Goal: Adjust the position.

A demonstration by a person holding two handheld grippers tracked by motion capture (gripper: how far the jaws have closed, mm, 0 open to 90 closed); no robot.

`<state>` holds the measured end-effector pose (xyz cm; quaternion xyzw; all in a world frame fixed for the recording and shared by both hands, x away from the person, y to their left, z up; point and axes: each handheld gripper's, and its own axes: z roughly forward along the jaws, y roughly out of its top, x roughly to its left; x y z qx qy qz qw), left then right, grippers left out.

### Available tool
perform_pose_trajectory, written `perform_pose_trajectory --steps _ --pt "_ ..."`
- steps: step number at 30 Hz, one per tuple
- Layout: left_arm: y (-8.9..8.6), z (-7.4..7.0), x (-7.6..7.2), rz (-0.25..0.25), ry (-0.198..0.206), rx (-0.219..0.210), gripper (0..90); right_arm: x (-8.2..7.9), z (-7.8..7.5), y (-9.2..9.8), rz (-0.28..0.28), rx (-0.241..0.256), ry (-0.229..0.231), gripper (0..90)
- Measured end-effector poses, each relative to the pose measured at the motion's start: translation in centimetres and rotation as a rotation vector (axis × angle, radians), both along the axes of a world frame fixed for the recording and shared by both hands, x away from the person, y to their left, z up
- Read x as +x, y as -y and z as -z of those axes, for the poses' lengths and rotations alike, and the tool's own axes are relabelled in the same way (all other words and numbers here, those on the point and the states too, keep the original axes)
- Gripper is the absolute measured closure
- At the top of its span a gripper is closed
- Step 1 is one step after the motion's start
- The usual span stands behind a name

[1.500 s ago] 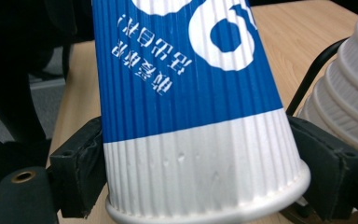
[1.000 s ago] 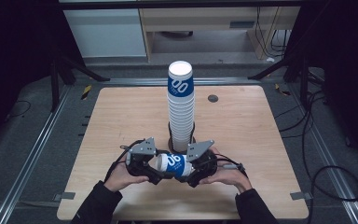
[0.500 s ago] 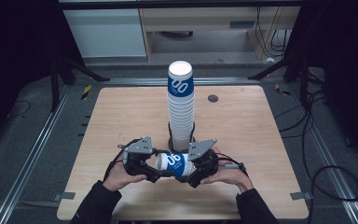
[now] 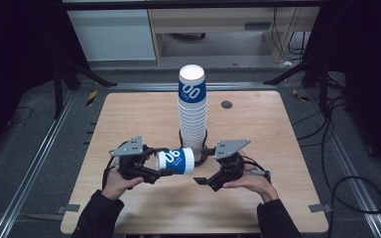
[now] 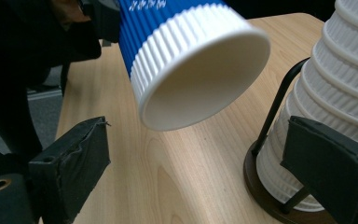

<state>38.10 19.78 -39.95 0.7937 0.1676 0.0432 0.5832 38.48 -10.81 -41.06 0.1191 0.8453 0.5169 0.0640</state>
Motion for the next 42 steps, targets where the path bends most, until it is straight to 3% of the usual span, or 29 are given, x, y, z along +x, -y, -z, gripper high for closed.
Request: perform_pose_trajectory --steps 7,11,19,29,38,40,42 --pt "0.8 0.1 -0.3 0.033 0.012 -0.039 25.8 0.1 0.6 -0.4 -0.026 -0.001 -0.033 7.2" --pt "1.3 0.2 -0.6 0.073 -0.001 -0.062 25.9 0.1 0.8 -0.6 -0.055 0.022 -0.056 7.6" --pt "2.3 0.4 -1.0 0.133 -0.018 -0.058 25.9 -0.1 0.9 -0.9 -0.103 0.051 -0.072 8.8" --pt "2.8 0.7 -1.0 0.149 -0.027 -0.024 25.9 -0.3 1.2 -1.1 -0.142 0.05 -0.075 14.4" --pt "2.2 0.2 -1.0 0.099 -0.019 -0.014 17.8 -0.1 1.0 -0.5 -0.123 0.044 -0.068 15.3" --pt "1.7 -0.2 -0.9 0.1 -0.024 0.016 15.6 0.0 0.9 -0.2 -0.104 0.025 -0.054 15.2" --pt "1.4 -0.3 -0.9 0.074 0.004 0.08 14.9 0.1 0.8 0.1 -0.082 -0.007 -0.041 15.2"
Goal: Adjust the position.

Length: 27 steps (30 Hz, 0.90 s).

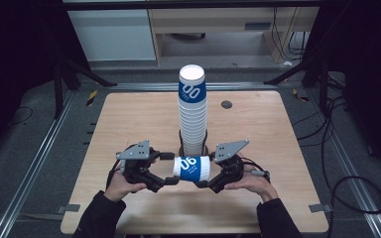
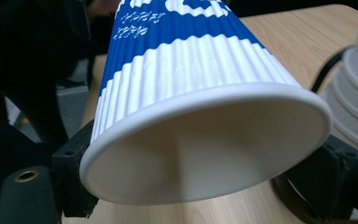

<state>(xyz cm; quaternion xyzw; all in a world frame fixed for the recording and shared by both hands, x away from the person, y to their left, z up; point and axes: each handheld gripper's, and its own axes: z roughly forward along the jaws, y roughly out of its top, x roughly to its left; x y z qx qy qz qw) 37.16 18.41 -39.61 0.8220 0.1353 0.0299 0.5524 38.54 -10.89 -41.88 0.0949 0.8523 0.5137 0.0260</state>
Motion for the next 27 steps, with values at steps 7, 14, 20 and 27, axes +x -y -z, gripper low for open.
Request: perform_pose_trajectory --steps 7,14,20,27 --pt "1.0 1.7 0.4 0.013 -0.012 0.16 13.2 0.1 0.6 -0.4 0.025 -0.121 0.022 14.9" --pt "2.9 3.2 0.1 0.058 0.012 0.317 14.0 -0.2 1.4 -1.9 -0.011 -0.206 0.031 14.9" --pt "3.6 3.7 -0.1 0.076 0.011 0.361 16.6 -0.4 1.8 -2.6 -0.036 -0.239 0.03 15.0" --pt "3.6 3.8 -0.2 0.1 0.014 0.373 23.8 -0.7 2.2 -3.2 -0.058 -0.265 0.027 14.9"
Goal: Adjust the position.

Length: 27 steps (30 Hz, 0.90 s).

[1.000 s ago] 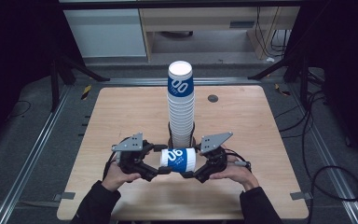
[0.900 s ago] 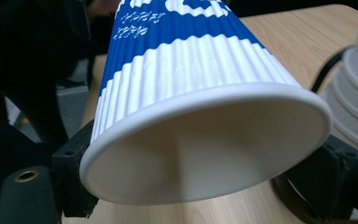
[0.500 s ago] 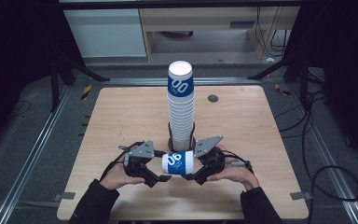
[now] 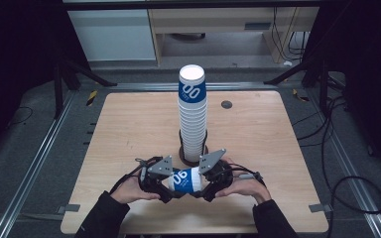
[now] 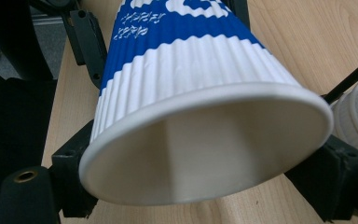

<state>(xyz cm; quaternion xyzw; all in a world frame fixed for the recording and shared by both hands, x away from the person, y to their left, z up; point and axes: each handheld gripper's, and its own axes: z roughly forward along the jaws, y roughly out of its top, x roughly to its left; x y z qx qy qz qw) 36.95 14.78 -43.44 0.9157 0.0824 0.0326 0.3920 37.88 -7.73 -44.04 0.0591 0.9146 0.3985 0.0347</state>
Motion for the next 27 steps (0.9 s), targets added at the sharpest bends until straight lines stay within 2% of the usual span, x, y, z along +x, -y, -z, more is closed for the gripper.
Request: perform_pose_trajectory --steps 8,11,18,23,27 --pt "-0.2 0.0 0.1 0.012 -0.004 -0.022 25.3 0.0 0.0 0.1 -0.002 0.015 -0.002 13.4" --pt "-0.5 -0.2 0.2 0.0 0.002 -0.03 25.6 0.1 -0.3 0.4 0.008 0.043 0.002 10.0" --pt "-1.9 -0.7 0.8 -0.052 0.015 -0.079 25.7 0.4 -1.7 1.8 0.062 0.13 0.01 8.2" --pt "-3.1 -1.0 1.3 -0.103 0.015 -0.141 25.7 0.7 -2.8 3.3 0.116 0.211 0.019 8.1" --pt "-3.5 -1.3 1.3 -0.121 0.022 -0.219 25.7 0.9 -3.0 3.8 0.132 0.253 0.007 8.1"
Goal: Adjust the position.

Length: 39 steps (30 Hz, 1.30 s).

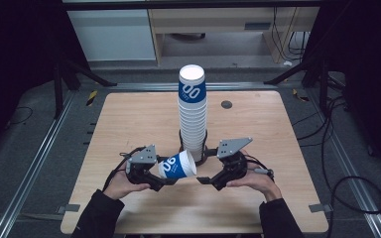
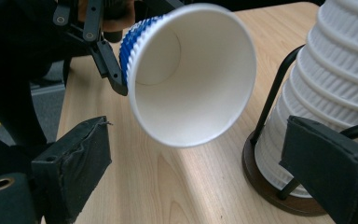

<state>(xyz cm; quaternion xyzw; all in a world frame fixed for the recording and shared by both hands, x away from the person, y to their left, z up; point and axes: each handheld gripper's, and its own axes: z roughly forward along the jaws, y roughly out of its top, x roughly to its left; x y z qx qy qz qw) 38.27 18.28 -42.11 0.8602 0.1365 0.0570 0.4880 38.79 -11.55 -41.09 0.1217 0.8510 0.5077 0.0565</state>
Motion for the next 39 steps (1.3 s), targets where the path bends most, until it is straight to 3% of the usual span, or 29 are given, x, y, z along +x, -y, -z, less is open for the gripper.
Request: perform_pose_trajectory --steps 5,15,28,39 --pt "0.2 -0.1 -0.2 0.012 -0.003 -0.062 25.7 0.0 0.1 -0.1 -0.008 0.012 -0.01 8.2" --pt "1.8 0.1 -1.0 0.051 0.029 -0.032 25.8 -0.3 0.2 -0.8 -0.064 0.053 -0.046 7.7" --pt "1.8 -0.1 -1.2 0.057 0.04 -0.052 25.9 -0.1 0.0 -0.4 -0.049 0.082 -0.055 8.3" --pt "2.8 0.0 -1.8 0.096 0.057 -0.047 26.0 -0.1 0.6 -1.3 -0.104 0.109 -0.115 10.8"
